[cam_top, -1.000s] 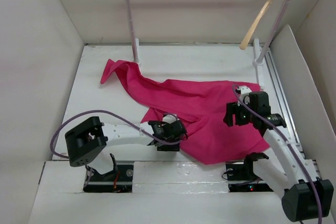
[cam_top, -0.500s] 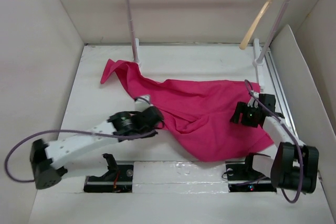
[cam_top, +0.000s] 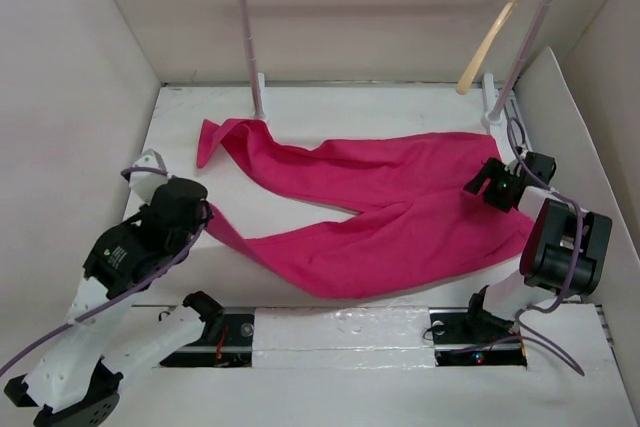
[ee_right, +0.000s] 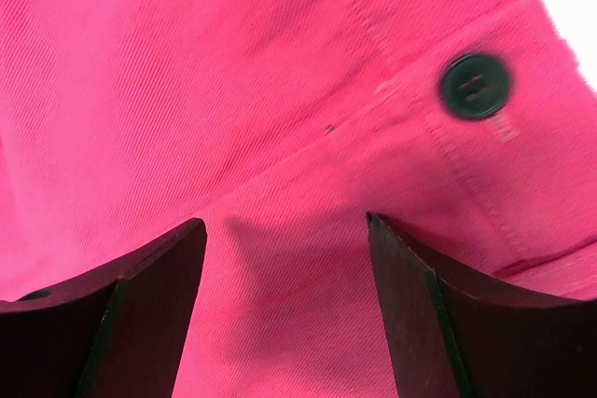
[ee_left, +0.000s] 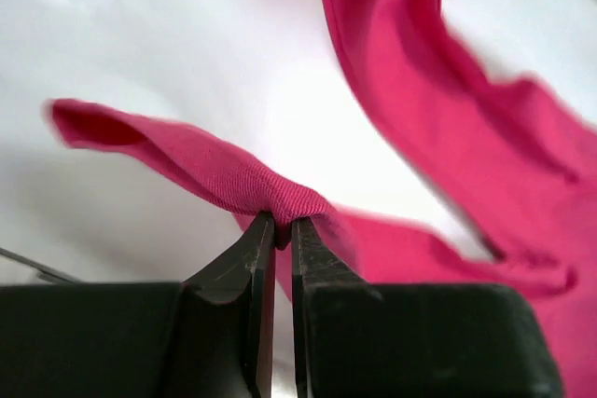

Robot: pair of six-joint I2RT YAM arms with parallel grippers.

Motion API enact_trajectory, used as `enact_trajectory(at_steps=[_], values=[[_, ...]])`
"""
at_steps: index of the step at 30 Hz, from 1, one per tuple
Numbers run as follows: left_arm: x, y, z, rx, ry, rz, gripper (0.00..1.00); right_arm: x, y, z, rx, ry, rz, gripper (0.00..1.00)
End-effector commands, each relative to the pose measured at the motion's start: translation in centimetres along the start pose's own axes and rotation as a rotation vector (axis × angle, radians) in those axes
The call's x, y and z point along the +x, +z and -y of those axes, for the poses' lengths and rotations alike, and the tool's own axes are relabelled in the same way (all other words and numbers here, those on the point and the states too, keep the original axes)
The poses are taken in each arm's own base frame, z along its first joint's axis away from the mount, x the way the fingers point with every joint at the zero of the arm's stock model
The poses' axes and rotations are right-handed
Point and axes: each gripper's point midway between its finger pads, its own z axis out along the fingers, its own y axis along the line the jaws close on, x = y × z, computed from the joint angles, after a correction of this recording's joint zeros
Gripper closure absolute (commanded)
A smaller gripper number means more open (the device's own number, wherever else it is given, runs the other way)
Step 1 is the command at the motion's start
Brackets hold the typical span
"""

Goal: Place the trousers on the hanger
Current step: Flatten out the trousers at the center of the board.

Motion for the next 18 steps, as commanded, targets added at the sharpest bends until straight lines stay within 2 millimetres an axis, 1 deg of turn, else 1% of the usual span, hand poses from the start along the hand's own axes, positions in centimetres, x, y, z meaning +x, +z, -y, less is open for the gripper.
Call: enact_trajectory(at_steps=[1, 2, 3, 4, 5, 6, 7, 8, 9, 10, 11, 12, 13, 15, 16, 17, 18], values=[[-7.2, -2.0, -1.7, -0.105, -0.034, 0.275, 1.0, -3.6, 0.2, 1.2, 0.071, 0.006, 0.081, 0.24], [-7.6, -1.8, -1.7, -0.128, -0.019, 0.288, 1.0, -3.8, -0.1, 1.0, 0.07, 0.004, 0.085, 0.23], [-7.8, -1.7, -1.6, -0.14, -0.006, 0.295, 0.99, -4.0, -0.2, 0.4, 0.058, -0.01, 0.087, 0.23], [-7.5, -1.4, -1.6, -0.152, 0.014, 0.285, 0.94, -4.1, -0.5, -0.3, 0.046, -0.026, 0.091, 0.23], [-7.1, -1.0, -1.3, -0.155, 0.019, 0.269, 0.88, -4.3, -1.3, -0.7, 0.043, -0.035, 0.105, 0.23], [-6.7, -0.8, -1.3, -0.156, 0.016, 0.259, 0.76, -4.3, -1.7, -1.2, 0.03, -0.048, 0.111, 0.23], [-6.0, -0.3, -1.6, -0.164, 0.016, 0.245, 0.72, -4.2, -2.2, -1.6, 0.015, -0.054, 0.116, 0.23], [-6.0, -0.6, -1.9, -0.149, -0.038, 0.259, 0.7, -3.1, -2.5, -2.1, 0.003, -0.056, 0.101, 0.23], [-6.0, -0.8, -2.3, -0.145, -0.064, 0.27, 0.66, -3.6, -3.6, -2.8, -0.012, -0.071, 0.131, 0.23], [-6.3, -1.1, -2.8, -0.142, -0.098, 0.295, 0.64, -3.3, -4.2, -3.1, -0.023, -0.075, 0.132, 0.23], [-6.8, -1.9, -3.3, -0.119, -0.158, 0.325, 0.62, -2.8, -4.6, -3.6, -0.036, -0.089, 0.128, 0.23], [-7.3, -2.4, -3.6, -0.111, -0.19, 0.348, 0.63, -3.4, -5.8, -4.2, -0.047, -0.111, 0.165, 0.23], [-8.5, -3.3, -4.1, -0.105, -0.228, 0.39, 0.65, -2.9, -6.2, -4.7, -0.053, -0.127, 0.152, 0.23], [-9.5, -4.2, -4.6, -0.098, -0.268, 0.43, 0.72, -2.3, -6.8, -5.8, -0.07, -0.171, 0.143, 0.23], [-9.8, -4.3, -4.5, -0.1, -0.27, 0.438, 0.73, -2.1, -7.2, -6.4, -0.082, -0.188, 0.146, 0.23], [-9.5, -3.6, -3.8, -0.104, -0.24, 0.424, 0.68, -1.8, -7.4, -6.9, -0.093, -0.201, 0.143, 0.23], [-9.0, -2.7, -3.0, -0.104, -0.198, 0.404, 0.64, -1.1, -7.3, -7.8, -0.118, -0.226, 0.129, 0.23]])
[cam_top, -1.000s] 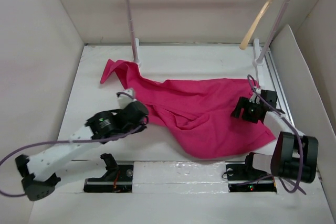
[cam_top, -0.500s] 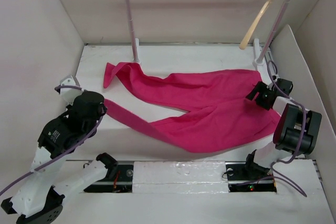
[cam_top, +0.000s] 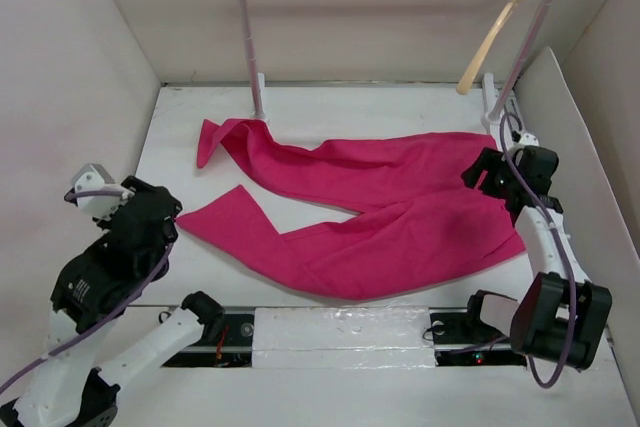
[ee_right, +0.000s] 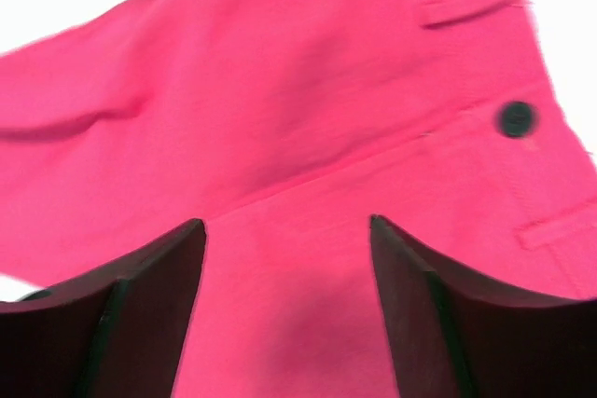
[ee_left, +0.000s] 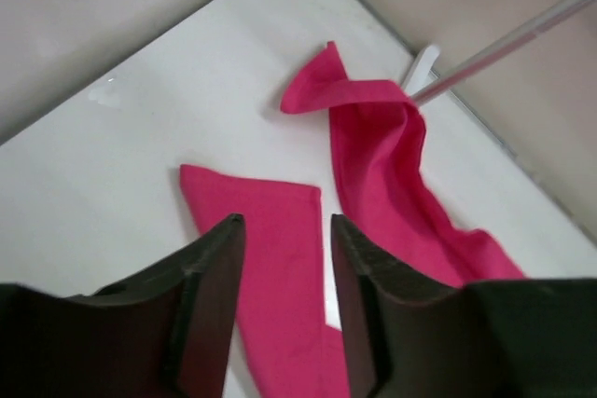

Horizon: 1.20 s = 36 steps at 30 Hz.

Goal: Place the trousers on the hanger
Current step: Flatten out the trousers at the center of the board.

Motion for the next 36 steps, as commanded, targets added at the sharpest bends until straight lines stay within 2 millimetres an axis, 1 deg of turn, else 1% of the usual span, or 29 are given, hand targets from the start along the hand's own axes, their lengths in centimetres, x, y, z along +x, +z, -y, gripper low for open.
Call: enact_trajectory(at_steps=[1, 2, 3, 4, 5, 6, 7, 8, 9, 10, 11, 12, 13, 14, 15, 16, 17, 18, 19, 20, 21, 22, 23, 24, 25, 31, 32, 33, 36], values=[[1.1, 1.7, 2.3, -0.006, 0.022, 0.006, 0.61, 2.2, -0.7, -2.5, -0.077, -0.064, -0.056, 0.27], [3.1, 2.8, 3.9, -0.002, 0.074, -0.042, 0.55, 2.5, -0.8, -3.5, -0.105, -0.085, -0.056, 0.32], [4.1, 3.7, 5.7, 0.027, 0.072, -0.055, 0.53, 3.2, -0.9, -5.3, -0.159, -0.133, -0.068, 0.36], [6.3, 4.6, 6.4, 0.026, 0.107, -0.097, 0.52, 3.7, -1.3, -6.2, -0.183, -0.158, -0.079, 0.59], [7.9, 6.0, 7.7, 0.02, 0.14, -0.114, 0.51, 3.8, -1.8, -7.3, -0.211, -0.195, -0.074, 0.76], [8.2, 7.2, 9.7, 0.05, 0.108, -0.092, 0.49, 4.2, -2.0, -8.3, -0.241, -0.233, -0.078, 0.86], [9.0, 8.8, 9.6, 0.025, 0.124, -0.104, 0.48, 5.1, -2.4, -10.7, -0.324, -0.283, -0.09, 0.97], [10.6, 11.2, 9.5, -0.013, 0.191, -0.143, 0.43, 5.7, -2.8, -11.9, -0.371, -0.33, -0.1, 1.0], [10.8, 13.2, 9.9, -0.017, 0.163, -0.159, 0.4, 6.6, -3.2, -13.3, -0.425, -0.368, -0.12, 1.0], [11.0, 15.7, 8.2, -0.053, 0.118, -0.23, 0.39, 8.5, -4.1, -15.8, -0.513, -0.428, -0.165, 1.0], [12.4, 17.8, 7.3, -0.084, 0.14, -0.28, 0.37, 9.0, -4.6, -17.1, -0.547, -0.456, -0.18, 1.0], [12.3, 19.3, 6.8, -0.086, 0.12, -0.28, 0.35, 9.9, -5.0, -17.8, -0.569, -0.529, -0.191, 1.0], [12.9, 20.3, 5.9, -0.106, 0.125, -0.297, 0.33, 11.5, -5.8, -19.0, -0.584, -0.588, -0.223, 0.94], [13.2, 21.5, 4.6, -0.14, 0.135, -0.308, 0.27, 12.1, -6.1, -19.5, -0.592, -0.611, -0.227, 0.89], [13.1, 22.2, 4.8, -0.126, 0.125, -0.297, 0.24, 12.3, -6.6, -20.0, -0.602, -0.619, -0.218, 0.83], [13.7, 22.5, 4.9, -0.104, 0.108, -0.323, 0.22, 12.5, -6.7, -20.4, -0.6, -0.627, -0.207, 0.69], [14.1, 23.0, 4.4, -0.11, 0.082, -0.342, 0.21, 13.2, -7.3, -21.4, -0.639, -0.644, -0.204, 0.64], [14.0, 23.4, 5.0, -0.083, 0.022, -0.331, 0.21, 13.7, -7.5, -21.7, -0.66, -0.646, -0.203, 0.6], [15.4, 23.3, 4.4, -0.072, -0.016, -0.369, 0.22, 13.6, -7.6, -22.5, -0.682, -0.656, -0.175, 0.54], [15.6, 23.3, 4.3, -0.057, -0.071, -0.368, 0.23, 14.3, -8.0, -23.1, -0.706, -0.67, -0.185, 0.52], [15.0, 24.1, 3.7, -0.07, -0.197, -0.341, 0.24, 14.4, -8.0, -23.6, -0.717, -0.676, -0.187, 0.5], [16.7, 23.6, 2.5, -0.076, -0.259, -0.384, 0.24, 15.3, -7.8, -23.4, -0.717, -0.694, -0.231, 0.5], [17.1, 23.7, 2.0, -0.08, -0.33, -0.39, 0.26, 15.7, -7.7, -23.3, -0.709, -0.709, -0.252, 0.5], [16.2, 24.5, 1.4, -0.071, -0.419, -0.355, 0.26, 16.1, -7.9, -23.7, -0.719, -0.735, -0.264, 0.5], [17.8, 24.0, 1.0, -0.08, -0.533, -0.4, 0.26, 16.5, -7.6, -23.8, -0.714, -0.749, -0.279, 0.5], [16.7, 25.6, 1.8, -0.071, -0.813, -0.348, 0.25, 18.0, -7.8, -24.9, -0.758, -0.787, -0.317, 0.49], [17.0, 25.9, 2.0, -0.085, -0.894, -0.356, 0.24, 18.6, -7.9, -25.2, -0.766, -0.792, -0.334, 0.49], [16.5, 26.4, 2.5, -0.059, -0.933, -0.343, 0.25, 18.7, -7.8, -25.1, -0.761, -0.79, -0.337, 0.49], [17.5, 27.6, 2.8, -0.086, -1.017, -0.378, 0.24, 19.7, -8.1, -25.5, -0.777, -0.791, -0.36, 0.49]])
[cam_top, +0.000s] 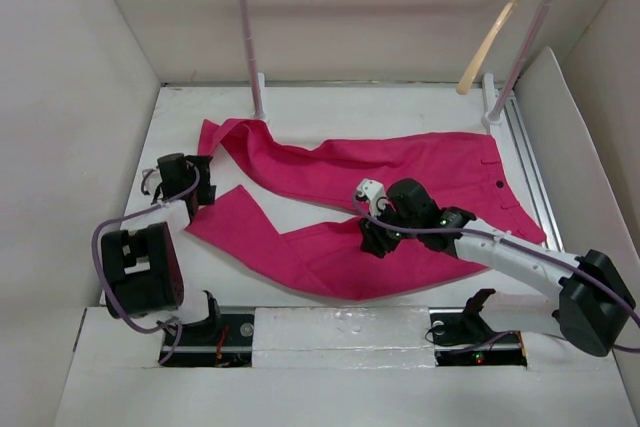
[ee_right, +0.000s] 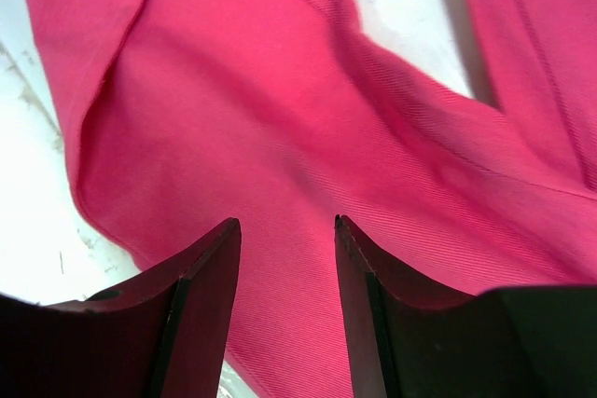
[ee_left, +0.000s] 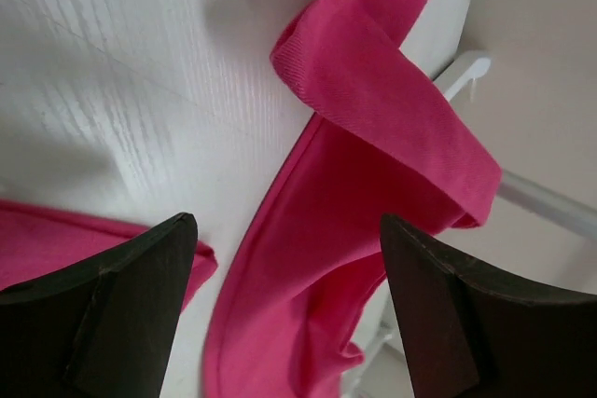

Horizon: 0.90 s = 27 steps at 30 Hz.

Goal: Place the trousers on the hanger
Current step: Flatten out the trousers at the center of the board.

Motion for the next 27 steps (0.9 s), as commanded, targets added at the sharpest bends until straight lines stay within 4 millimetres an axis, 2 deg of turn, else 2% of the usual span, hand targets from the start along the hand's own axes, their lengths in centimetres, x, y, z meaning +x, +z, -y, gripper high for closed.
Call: enact_trajectory(at_steps=[1, 8, 10, 15, 18, 22, 23, 27], values=[[0.2, 1.5, 2.5, 0.064, -0.185, -0.037, 0.25, -2.5, 0.0, -1.1, -0.016, -0.032, 0.066, 0.49], [0.0, 4.4, 3.2, 0.043, -0.235, -0.034, 0.25, -2.3, -0.3, -1.1, -0.001, -0.031, 0.056, 0.49], [-0.3, 4.8, 4.4, 0.076, -0.23, -0.026, 0.25, -2.4, -0.6, -1.1, 0.002, -0.035, 0.059, 0.49], [-1.3, 4.1, 6.3, 0.153, -0.203, 0.021, 0.29, -1.3, -0.4, -0.8, 0.013, -0.025, 0.03, 0.48], [-1.9, 4.1, 5.7, 0.157, -0.219, 0.04, 0.29, -1.1, -0.1, -0.7, 0.015, -0.025, 0.016, 0.49], [-2.5, 5.6, 4.9, 0.123, -0.249, 0.016, 0.29, -1.7, 0.2, -0.7, 0.012, -0.038, 0.012, 0.49], [-2.6, 5.7, 5.0, 0.127, -0.248, 0.018, 0.33, -1.7, 0.2, -0.7, 0.012, -0.04, 0.01, 0.49], [-2.0, 4.5, 6.9, 0.207, -0.167, -0.02, 0.64, -1.7, 0.3, -0.3, 0.016, -0.039, 0.003, 0.49]])
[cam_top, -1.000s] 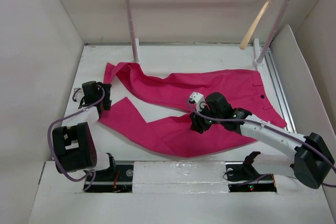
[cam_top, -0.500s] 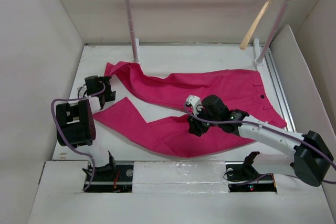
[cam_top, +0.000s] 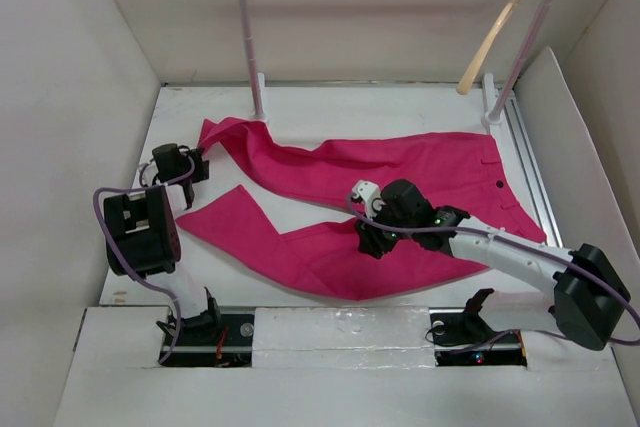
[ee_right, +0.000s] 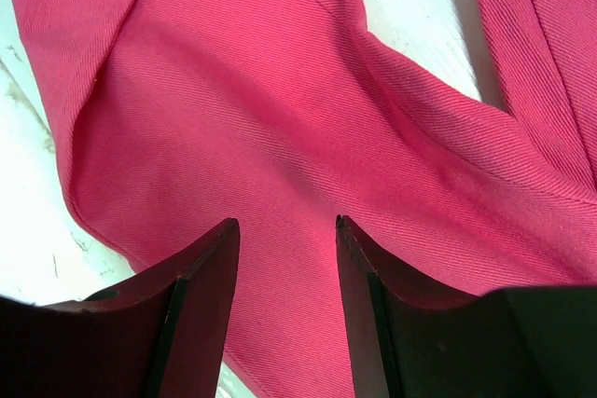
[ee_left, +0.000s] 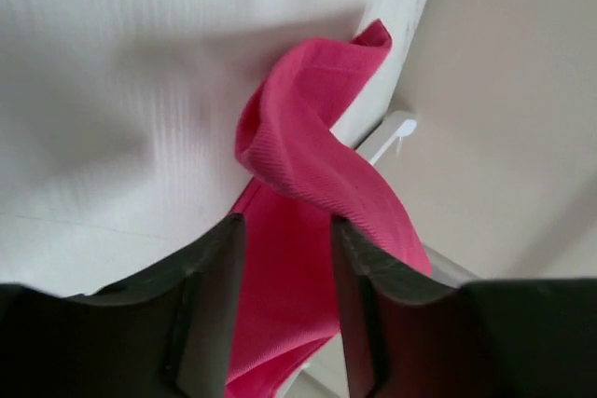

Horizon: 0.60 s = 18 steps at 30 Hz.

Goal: Place the trousers on the hanger
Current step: Flatten out the trousers at the center of the board.

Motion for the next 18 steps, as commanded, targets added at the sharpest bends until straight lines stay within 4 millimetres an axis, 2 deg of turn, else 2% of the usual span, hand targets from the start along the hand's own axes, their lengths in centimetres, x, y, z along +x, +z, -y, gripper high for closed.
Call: enact_trajectory(at_steps=[1, 4, 5, 8, 9, 11, 18], values=[[1.0, -2.0, 4.0, 0.148, 0.059, -0.048, 0.66, -2.1, -0.4, 0.2, 0.007, -0.027, 0.04, 0.49], [0.8, -4.0, 4.6, 0.207, 0.099, -0.028, 0.55, -2.1, -0.2, 0.6, 0.005, -0.02, 0.042, 0.48], [0.8, -4.3, 4.5, 0.204, 0.106, -0.026, 0.44, -2.2, -0.2, 0.6, 0.003, -0.026, 0.042, 0.48], [-0.5, -4.1, 3.6, 0.179, 0.082, -0.008, 0.27, -2.4, 0.0, 0.9, -0.001, -0.028, 0.04, 0.49], [0.0, -4.0, 3.6, 0.18, 0.075, -0.039, 0.25, -2.5, 0.0, 0.9, -0.001, -0.032, 0.041, 0.49], [-0.2, -2.9, 3.4, 0.172, 0.043, -0.054, 0.24, -2.6, 0.1, 0.9, -0.004, -0.038, 0.04, 0.49], [0.2, -1.6, 3.0, 0.096, 0.049, -0.081, 0.26, -2.6, -0.2, 1.1, 0.003, -0.035, 0.049, 0.49]])
